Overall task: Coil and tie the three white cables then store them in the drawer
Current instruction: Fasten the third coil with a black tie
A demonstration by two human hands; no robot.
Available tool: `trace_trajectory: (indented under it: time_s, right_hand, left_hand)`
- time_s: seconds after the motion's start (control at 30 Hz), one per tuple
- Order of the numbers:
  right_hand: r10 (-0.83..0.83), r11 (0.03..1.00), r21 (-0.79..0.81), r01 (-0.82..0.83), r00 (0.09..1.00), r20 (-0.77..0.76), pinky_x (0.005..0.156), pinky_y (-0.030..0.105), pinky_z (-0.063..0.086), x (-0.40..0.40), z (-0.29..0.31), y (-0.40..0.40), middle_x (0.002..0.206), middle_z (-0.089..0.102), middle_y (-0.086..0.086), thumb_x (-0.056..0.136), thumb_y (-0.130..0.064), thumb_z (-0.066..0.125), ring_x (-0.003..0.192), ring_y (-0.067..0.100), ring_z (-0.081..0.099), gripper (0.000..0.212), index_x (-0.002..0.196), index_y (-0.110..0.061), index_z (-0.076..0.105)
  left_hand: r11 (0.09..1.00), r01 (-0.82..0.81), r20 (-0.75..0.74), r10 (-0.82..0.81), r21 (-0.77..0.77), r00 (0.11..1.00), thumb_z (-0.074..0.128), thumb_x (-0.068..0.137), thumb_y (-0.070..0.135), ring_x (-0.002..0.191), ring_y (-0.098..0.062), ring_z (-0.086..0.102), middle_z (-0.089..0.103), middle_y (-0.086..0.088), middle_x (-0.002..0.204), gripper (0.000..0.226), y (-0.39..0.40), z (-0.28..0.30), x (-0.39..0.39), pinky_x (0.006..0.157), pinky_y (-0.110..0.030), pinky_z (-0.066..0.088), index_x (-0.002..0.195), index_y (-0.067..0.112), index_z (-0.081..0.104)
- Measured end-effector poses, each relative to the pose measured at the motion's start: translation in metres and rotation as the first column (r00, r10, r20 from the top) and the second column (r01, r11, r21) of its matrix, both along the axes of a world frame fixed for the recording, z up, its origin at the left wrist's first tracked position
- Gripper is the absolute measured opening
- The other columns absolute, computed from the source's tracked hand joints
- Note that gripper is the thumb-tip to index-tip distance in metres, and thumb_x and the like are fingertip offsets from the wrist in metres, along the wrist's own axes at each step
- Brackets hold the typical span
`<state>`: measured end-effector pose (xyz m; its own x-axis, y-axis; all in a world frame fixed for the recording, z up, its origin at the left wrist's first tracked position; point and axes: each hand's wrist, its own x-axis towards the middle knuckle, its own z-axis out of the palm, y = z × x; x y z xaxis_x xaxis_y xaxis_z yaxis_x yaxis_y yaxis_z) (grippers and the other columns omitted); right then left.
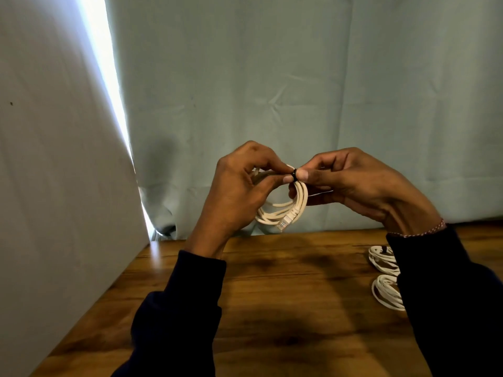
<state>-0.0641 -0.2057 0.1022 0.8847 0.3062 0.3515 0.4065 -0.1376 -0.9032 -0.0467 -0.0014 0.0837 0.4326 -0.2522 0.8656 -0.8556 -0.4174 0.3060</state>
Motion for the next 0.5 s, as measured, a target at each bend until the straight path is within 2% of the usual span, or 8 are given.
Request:
trace_trajectory:
  time_s: [0.13, 0.23, 0.33, 0.43, 0.5]
  right_hand:
    - [0.005, 1.0, 0.015, -0.005, 1.0, 0.005, 0.084, 0.039, 0.06, 0.002, -0.001, 0.002, 0.097, 0.075, 0.02, 0.078, -0.02, 0.074, 0.095, 0.031, 0.074, 0.032, 0.101, 0.003, 0.07]
    - [0.028, 0.999, 0.025, -0.029, 0.999, 0.022, 0.084, 0.038, 0.06, 0.0, -0.002, 0.003, 0.1, 0.075, 0.02, 0.078, -0.014, 0.076, 0.097, 0.03, 0.074, 0.036, 0.108, 0.003, 0.069]
    - [-0.031, 0.999, 0.03, 0.028, 0.996, 0.079, 0.078, 0.032, 0.061, -0.001, -0.002, 0.008, 0.097, 0.076, 0.017, 0.071, -0.01, 0.08, 0.092, 0.027, 0.075, 0.04, 0.108, 0.0, 0.07]
    - [-0.118, 0.992, 0.054, 0.112, 0.985, 0.128, 0.072, 0.026, 0.06, 0.0, -0.004, 0.015, 0.091, 0.077, 0.012, 0.074, -0.008, 0.082, 0.086, 0.022, 0.076, 0.033, 0.104, -0.004, 0.072]
    - [-0.16, 0.986, 0.06, 0.153, 0.975, 0.152, 0.072, 0.025, 0.061, 0.0, -0.005, 0.019, 0.087, 0.078, 0.008, 0.076, -0.008, 0.082, 0.083, 0.018, 0.076, 0.029, 0.103, -0.006, 0.072]
  left_hand:
    - [0.996, -0.088, -0.019, 0.087, -0.017, 0.996, 0.08, 0.082, 0.017, 0.093, -0.007, 0.064, 0.066, 0.005, 0.098, 0.01, -0.005, 0.002, -0.005, 0.079, -0.017, 0.054, 0.09, 0.018, 0.074]
    - [0.988, -0.109, -0.023, 0.107, -0.111, 0.994, 0.08, 0.082, 0.014, 0.09, -0.004, 0.064, 0.066, 0.007, 0.094, 0.012, -0.008, 0.002, -0.006, 0.079, -0.015, 0.053, 0.086, 0.019, 0.07]
    - [0.977, -0.179, -0.029, 0.176, -0.118, 0.984, 0.08, 0.083, 0.02, 0.103, -0.007, 0.061, 0.066, 0.009, 0.104, 0.01, -0.008, 0.002, -0.004, 0.088, -0.023, 0.052, 0.085, 0.025, 0.071]
    - [0.956, -0.286, -0.105, 0.279, -0.061, 0.954, 0.078, 0.085, 0.028, 0.118, -0.008, 0.048, 0.058, 0.011, 0.12, 0.008, -0.006, 0.004, -0.004, 0.087, -0.012, 0.039, 0.087, 0.031, 0.07]
    - [0.947, -0.316, -0.133, 0.307, -0.058, 0.942, 0.076, 0.087, 0.029, 0.118, -0.009, 0.047, 0.054, 0.011, 0.119, 0.005, -0.005, 0.005, -0.006, 0.082, -0.011, 0.037, 0.088, 0.029, 0.071]
